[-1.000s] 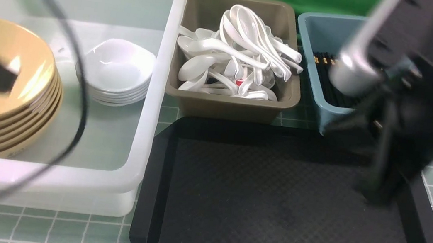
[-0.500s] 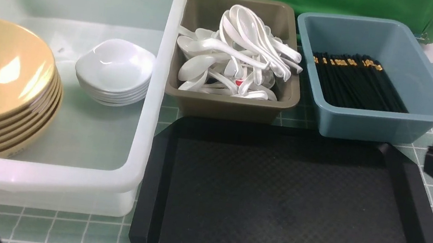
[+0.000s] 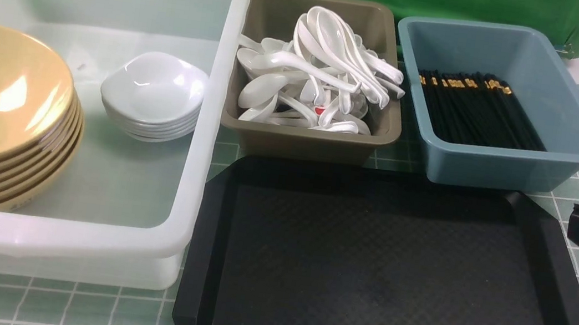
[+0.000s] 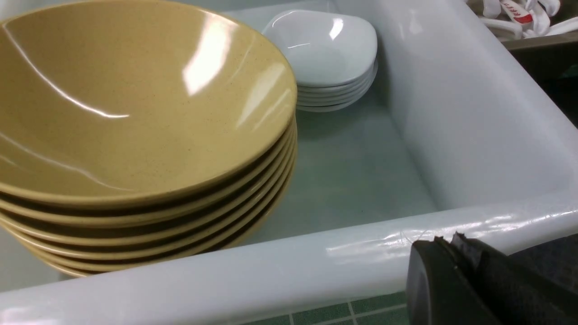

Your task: On blue table put chopsticks spoon bowls plates into blue grey white boxes.

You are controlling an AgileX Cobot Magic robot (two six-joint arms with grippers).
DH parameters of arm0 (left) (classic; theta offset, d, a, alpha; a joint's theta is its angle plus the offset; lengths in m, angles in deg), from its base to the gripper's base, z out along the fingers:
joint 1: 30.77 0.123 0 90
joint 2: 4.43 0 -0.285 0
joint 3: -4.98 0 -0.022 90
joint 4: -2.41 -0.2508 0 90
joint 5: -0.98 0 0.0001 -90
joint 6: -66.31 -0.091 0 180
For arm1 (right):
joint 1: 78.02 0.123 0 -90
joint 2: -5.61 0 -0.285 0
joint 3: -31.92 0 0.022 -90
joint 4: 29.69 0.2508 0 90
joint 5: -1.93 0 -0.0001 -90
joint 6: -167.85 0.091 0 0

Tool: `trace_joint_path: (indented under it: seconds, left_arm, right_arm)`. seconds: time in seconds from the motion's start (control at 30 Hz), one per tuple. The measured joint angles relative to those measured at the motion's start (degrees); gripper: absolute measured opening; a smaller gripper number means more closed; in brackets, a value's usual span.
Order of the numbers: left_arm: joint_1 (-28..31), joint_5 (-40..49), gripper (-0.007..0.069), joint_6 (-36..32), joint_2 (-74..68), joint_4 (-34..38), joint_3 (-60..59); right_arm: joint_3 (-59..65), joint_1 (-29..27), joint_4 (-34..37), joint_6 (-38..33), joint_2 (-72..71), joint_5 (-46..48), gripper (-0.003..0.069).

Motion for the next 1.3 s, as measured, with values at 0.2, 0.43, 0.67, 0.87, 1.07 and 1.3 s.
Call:
trace_joint_path:
  seconds: [0.2, 0.43, 0.67, 0.87, 1.07, 1.3]
  left_arm:
    - [0.0, -0.1, -0.0006, 0.1, 0.0, 0.0, 0.0]
    - [0.0, -0.1, -0.0006, 0.1, 0.0, 0.0, 0.0]
    - [0.0, -0.1, -0.0006, 0.1, 0.0, 0.0, 0.0]
    - [0.0, -0.1, -0.0006, 0.1, 0.0, 0.0, 0.0]
    - [0.0, -0.1, -0.0006, 0.1, 0.0, 0.0, 0.0]
    - [0.0, -0.1, -0.0006, 0.1, 0.0, -0.1, 0.0]
  right_arm:
    - [3.7, -1.2, 0.0, 0.5, -2.9, -2.4, 0.0087]
    - [15.8, -10.1, -5.7, 9.9, -12.6, -12.3, 0.0035]
    - [30.5, -29.3, -9.6, 19.2, -23.8, -16.1, 0.0035]
    - [39.6, -39.6, -10.8, 23.0, -31.8, -16.1, 0.0035]
    - [41.9, -41.4, -13.8, 27.3, -35.2, -14.9, 0.0035]
    - [41.9, -41.6, -14.5, 28.4, -35.4, -8.4, 0.0035]
